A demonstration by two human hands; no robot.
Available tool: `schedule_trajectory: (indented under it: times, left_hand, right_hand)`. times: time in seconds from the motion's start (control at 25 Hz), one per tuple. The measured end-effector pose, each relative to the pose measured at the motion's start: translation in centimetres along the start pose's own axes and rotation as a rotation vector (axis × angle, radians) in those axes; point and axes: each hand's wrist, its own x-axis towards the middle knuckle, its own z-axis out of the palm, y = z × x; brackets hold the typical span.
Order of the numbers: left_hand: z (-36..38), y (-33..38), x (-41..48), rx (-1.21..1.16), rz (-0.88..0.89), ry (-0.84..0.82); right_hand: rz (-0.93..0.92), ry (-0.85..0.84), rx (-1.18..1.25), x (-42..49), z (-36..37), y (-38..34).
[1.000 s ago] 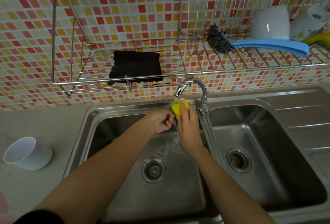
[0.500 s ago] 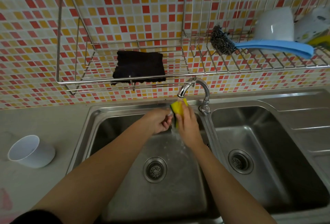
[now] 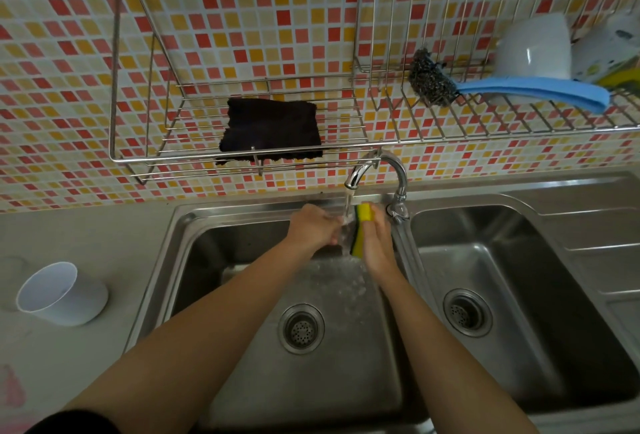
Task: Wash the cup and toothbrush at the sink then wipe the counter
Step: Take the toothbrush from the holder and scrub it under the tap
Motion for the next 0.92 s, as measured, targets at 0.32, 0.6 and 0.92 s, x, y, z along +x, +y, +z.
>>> schedule_trajectory:
  times: [0.32,0.6,0.92]
  left_hand:
    - [0.1,0.8,-0.1,0.208,0.231,0.142]
    - [-2.4,-2.8,0.3,0.331,0.204,0.157]
    - [-2.9,-3.4,0.6,0.331,0.244,0.162]
  right_hand:
    - [0.044,-0.054,0.120,0.9,0.6,-2.9]
    - [0.258,-0.093,-0.305,2.0,-1.7,1.8]
    - [0.115,-0.084,-0.664,2.5,-3.8,4.2]
